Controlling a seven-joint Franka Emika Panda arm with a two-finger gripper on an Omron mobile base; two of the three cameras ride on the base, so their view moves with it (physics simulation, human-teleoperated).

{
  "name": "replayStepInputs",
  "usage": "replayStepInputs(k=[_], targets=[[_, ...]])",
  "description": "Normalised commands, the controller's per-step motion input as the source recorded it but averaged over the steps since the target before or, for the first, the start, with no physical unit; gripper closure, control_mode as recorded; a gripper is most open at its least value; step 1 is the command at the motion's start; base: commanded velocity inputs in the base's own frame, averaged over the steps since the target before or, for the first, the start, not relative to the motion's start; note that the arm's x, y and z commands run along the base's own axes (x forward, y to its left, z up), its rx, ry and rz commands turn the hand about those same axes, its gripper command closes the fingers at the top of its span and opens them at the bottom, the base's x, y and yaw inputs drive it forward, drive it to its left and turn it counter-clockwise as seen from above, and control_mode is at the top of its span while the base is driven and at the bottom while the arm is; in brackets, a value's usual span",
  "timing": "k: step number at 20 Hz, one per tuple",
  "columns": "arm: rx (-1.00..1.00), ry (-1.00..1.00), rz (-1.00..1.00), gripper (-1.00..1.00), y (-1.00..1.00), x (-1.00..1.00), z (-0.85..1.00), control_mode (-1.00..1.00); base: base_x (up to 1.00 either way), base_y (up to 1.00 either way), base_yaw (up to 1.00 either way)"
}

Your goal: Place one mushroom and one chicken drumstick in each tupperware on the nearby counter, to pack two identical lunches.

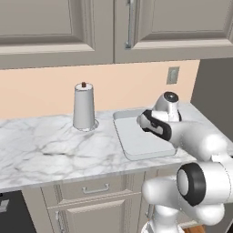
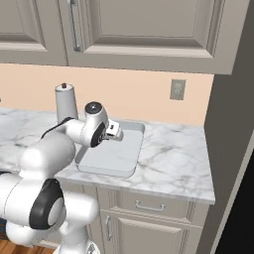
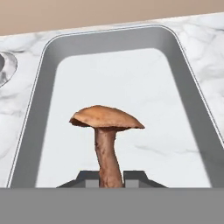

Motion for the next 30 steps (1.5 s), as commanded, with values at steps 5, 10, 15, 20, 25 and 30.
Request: replayStepInputs(k=[5, 10, 15, 20, 25, 30], targets=[[0.0, 0.0, 0.0, 1.0, 0.0, 0.46, -0.34, -1.0, 0.0, 0.0, 0.0], [0.0, 0.0, 0.0, 1.0, 0.0, 0.42, -0.29, -1.0, 0.0, 0.0, 0.0], [0.0, 0.0, 0.0, 1.0, 0.0, 0.36, -0.27, -1.0, 0.0, 0.0, 0.0], [0.0, 0.0, 0.0, 1.0, -0.05, 0.27, -0.3, -1.0, 0.0, 0.0, 0.0], [0.0, 0.0, 0.0, 1.0, -0.04, 0.33, -0.27, -1.0, 0.0, 0.0, 0.0], [0.0, 0.0, 0.0, 1.0, 0.0, 0.37, -0.27, -1.0, 0.0, 0.0, 0.0]])
